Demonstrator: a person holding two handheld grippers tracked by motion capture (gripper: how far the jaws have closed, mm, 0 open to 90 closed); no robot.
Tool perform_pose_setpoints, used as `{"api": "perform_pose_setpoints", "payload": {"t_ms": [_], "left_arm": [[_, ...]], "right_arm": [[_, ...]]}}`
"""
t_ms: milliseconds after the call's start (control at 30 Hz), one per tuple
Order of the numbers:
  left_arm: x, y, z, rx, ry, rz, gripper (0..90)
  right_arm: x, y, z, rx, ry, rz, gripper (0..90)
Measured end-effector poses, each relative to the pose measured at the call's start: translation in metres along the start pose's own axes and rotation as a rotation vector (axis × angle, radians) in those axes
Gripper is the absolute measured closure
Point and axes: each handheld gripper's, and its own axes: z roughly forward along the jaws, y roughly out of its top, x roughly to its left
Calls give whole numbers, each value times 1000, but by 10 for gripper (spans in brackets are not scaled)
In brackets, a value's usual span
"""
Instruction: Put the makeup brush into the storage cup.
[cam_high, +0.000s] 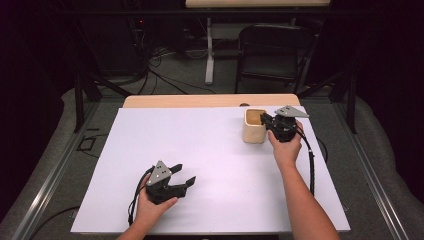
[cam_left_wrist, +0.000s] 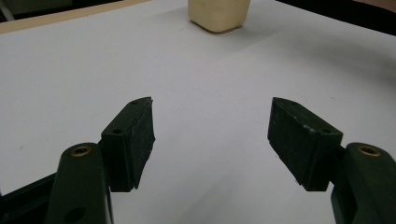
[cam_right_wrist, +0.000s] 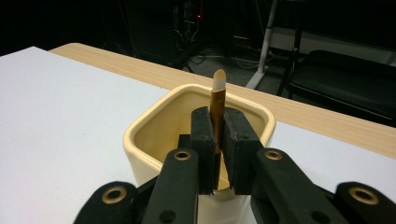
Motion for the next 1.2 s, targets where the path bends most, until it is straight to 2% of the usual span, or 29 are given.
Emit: {"api": "perform_pose_setpoints", "payload": {"t_ms": [633,733,867,1200], "left_arm": [[0,0,0,1,-1,2,317],[0,0,0,0,0,2,317],[0,0,0,0,-1,2,317],[0,0,0,-1,0,2,317]], "right_arm": [[0,0,-1,-1,3,-3,808],[1,0,-1,-6,-3,-2,753],[1,1,-1,-10,-23,0,607],[4,4,0,-24,-37,8,369]]}}
